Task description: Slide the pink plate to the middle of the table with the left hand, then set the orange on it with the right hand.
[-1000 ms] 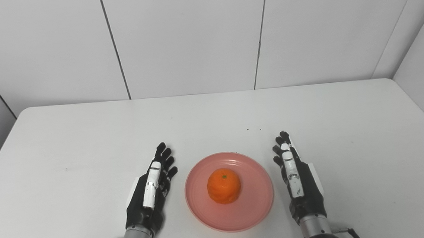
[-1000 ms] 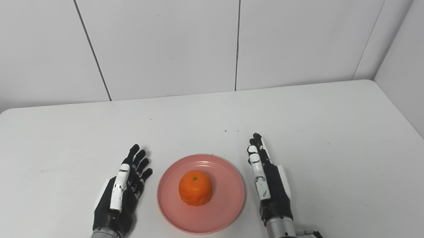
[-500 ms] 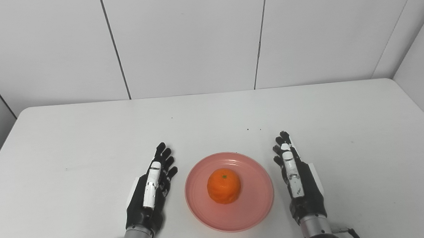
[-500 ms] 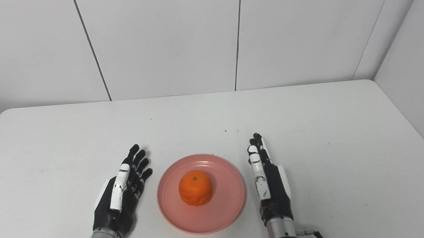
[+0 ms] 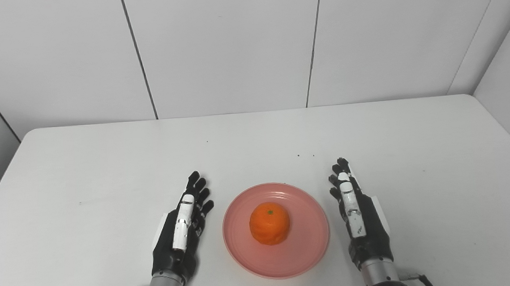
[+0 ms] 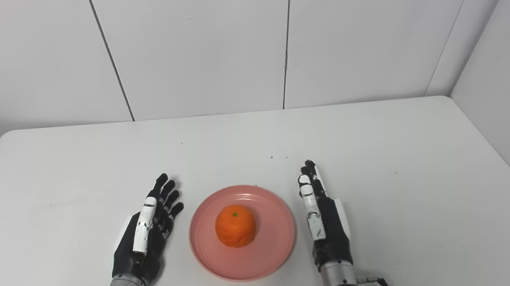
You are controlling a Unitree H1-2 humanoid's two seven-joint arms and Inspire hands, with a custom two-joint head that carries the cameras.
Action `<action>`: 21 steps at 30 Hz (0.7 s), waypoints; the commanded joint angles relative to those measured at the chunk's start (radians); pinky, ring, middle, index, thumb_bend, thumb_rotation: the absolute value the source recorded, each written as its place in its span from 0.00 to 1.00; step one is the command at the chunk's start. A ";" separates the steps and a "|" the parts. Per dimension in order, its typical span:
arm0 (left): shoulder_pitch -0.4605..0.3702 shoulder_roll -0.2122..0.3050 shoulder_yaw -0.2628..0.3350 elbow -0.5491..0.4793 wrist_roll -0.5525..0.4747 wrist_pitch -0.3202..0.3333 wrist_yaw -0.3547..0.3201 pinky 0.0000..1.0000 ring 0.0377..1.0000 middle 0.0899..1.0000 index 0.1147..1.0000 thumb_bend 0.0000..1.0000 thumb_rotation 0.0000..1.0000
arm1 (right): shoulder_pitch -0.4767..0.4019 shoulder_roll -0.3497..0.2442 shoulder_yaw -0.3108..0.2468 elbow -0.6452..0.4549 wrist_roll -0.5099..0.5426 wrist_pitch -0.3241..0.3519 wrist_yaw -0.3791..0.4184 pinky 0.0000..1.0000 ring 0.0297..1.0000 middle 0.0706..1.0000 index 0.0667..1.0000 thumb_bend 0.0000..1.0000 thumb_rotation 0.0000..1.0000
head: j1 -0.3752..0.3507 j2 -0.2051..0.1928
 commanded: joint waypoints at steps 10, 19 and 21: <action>-0.005 -0.012 -0.004 -0.020 0.005 -0.042 -0.002 1.00 1.00 1.00 1.00 0.41 1.00 | -0.013 0.011 0.004 -0.010 0.000 -0.053 -0.025 0.96 0.95 0.96 0.97 0.24 1.00 | 0.000 -0.002; -0.006 -0.014 -0.005 -0.020 0.008 -0.041 0.000 1.00 1.00 1.00 1.00 0.42 1.00 | -0.014 0.012 0.005 -0.013 0.004 -0.046 -0.030 0.97 0.95 0.96 0.98 0.25 1.00 | 0.002 0.000; -0.006 -0.014 -0.006 -0.021 0.010 -0.039 0.002 1.00 1.00 1.00 1.00 0.41 1.00 | -0.014 0.013 0.005 -0.014 0.005 -0.045 -0.031 0.97 0.95 0.96 0.98 0.24 1.00 | 0.000 -0.001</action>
